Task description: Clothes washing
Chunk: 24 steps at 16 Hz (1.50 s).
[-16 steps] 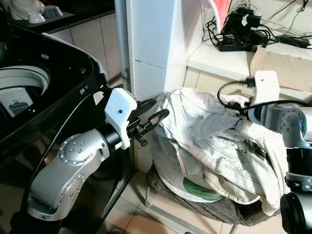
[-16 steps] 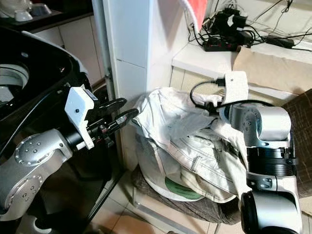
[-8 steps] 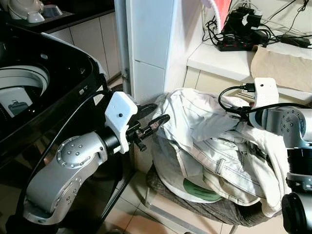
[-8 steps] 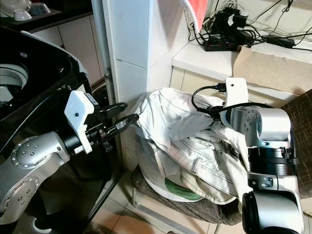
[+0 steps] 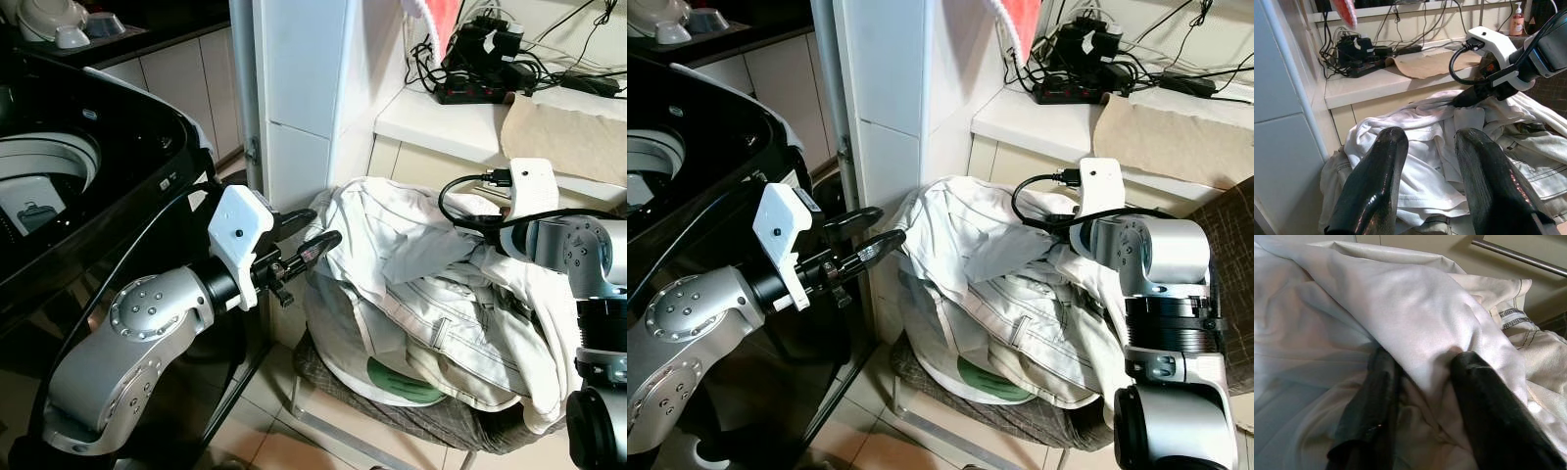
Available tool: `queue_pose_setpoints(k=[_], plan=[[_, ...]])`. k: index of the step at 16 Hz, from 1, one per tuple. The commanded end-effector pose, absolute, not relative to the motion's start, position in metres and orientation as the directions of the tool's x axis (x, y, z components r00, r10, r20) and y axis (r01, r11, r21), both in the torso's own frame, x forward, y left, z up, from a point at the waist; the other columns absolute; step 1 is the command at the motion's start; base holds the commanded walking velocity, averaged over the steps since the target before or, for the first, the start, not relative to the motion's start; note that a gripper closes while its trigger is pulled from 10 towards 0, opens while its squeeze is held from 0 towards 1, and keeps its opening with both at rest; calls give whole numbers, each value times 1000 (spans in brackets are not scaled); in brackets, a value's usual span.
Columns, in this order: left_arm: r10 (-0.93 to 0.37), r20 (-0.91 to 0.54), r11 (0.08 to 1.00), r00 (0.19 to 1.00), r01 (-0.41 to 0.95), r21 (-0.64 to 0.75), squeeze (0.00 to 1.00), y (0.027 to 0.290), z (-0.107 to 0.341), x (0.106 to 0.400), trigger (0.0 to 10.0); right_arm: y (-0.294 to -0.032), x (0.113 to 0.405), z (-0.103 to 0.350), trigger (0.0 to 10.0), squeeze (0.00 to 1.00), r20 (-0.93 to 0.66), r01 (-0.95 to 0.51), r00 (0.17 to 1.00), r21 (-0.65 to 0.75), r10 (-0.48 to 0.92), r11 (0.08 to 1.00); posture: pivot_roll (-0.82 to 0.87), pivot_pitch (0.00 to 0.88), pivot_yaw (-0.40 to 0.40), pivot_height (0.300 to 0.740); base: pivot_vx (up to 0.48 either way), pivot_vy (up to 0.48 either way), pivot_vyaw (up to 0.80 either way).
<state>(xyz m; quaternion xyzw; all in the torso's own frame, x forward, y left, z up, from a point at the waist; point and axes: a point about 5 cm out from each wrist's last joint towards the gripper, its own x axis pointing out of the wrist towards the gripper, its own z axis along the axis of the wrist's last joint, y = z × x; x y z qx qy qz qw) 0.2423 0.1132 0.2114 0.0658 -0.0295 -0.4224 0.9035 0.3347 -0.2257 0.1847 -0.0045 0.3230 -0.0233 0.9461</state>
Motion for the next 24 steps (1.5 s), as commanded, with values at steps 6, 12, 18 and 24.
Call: queue_pose_setpoints(k=[6, 12, 18, 24], plan=[[-755, 22, 649, 655, 742, 167, 0, 115, 218, 246, 10000, -233, 334, 190, 0, 0, -588, 72, 807, -3, -60, 997, -6, 0, -23, 740, 0, 0, 0], [-705, 67, 704, 706, 686, 185, 0, 121, 224, 250, 10000, -233, 331, 233, 0, 0, -490, 35, 871, 4, -28, 999, -6, 0, -28, 740, 0, 0, 0], [-514, 252, 856, 820, 472, 208, 0, 137, 251, 274, 10000, -193, 323, 325, 0, 0, -152, -307, 934, 124, 324, 943, -20, 0, -20, 740, 0, 0, 0], [-472, 483, 836, 738, 549, -23, 1000, 119, 299, 280, 10000, -101, 316, 341, 0, 0, 77, -711, 622, 471, 779, 522, -10, 0, -40, 740, 0, 0, 0]])
